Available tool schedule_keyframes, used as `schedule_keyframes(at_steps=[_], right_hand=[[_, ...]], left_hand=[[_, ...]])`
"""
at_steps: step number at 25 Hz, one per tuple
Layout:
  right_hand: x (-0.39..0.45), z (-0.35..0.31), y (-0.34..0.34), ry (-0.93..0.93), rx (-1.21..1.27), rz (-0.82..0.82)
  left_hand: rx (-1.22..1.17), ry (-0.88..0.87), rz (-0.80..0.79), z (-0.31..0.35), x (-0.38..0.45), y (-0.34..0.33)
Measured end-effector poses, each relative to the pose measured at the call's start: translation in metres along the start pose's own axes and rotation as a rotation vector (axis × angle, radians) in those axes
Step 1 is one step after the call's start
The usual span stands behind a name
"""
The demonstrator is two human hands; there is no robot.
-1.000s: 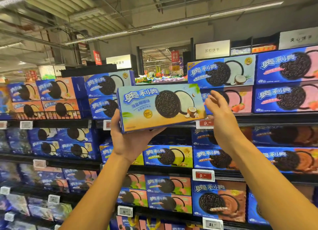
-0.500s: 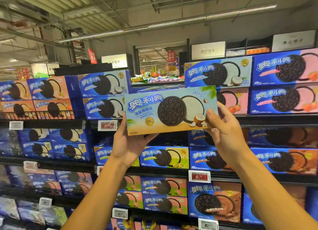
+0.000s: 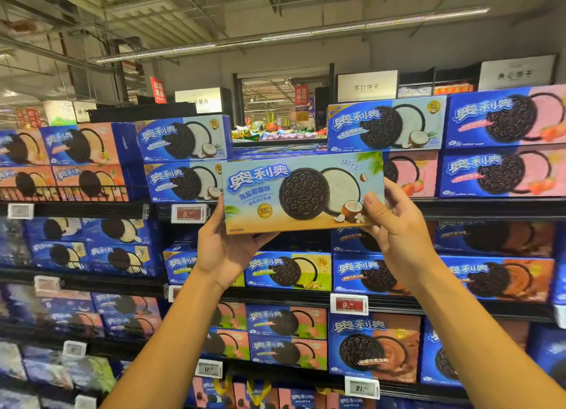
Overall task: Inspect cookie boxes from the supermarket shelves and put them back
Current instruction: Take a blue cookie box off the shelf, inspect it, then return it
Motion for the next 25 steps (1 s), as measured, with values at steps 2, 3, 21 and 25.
schedule_keyframes(at_steps=[2, 3, 21, 25], right_hand=[[0.000, -0.001, 0.000, -0.008, -0.001, 0.002], [0.000, -0.001, 0.000, -0.022, 0.000, 0.016], [0.004, -0.003, 0.006, -0.163, -0.029, 0.060], [0.003, -0.003, 0.002, -0.144, -0.058, -0.019]], left_hand=[[0.022, 0.005, 0.001, 0.002, -0.001, -0.001], [0.038, 0.014, 0.014, 0.003, -0.002, -0.001], [0.212, 0.171, 0.149, 0.020, -0.002, 0.008], [0.156, 0.127, 0.134, 0.017, 0.000, 0.015]])
Point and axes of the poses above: each hand's wrist, its own x-axis towards the middle knuckle, its own y-axis out of the back of the hand, z = x × y, the point moved 6 cm from there along x, towards the middle knuckle, and after that the axes turned 13 degrees about -y, right-handed, at the moved point
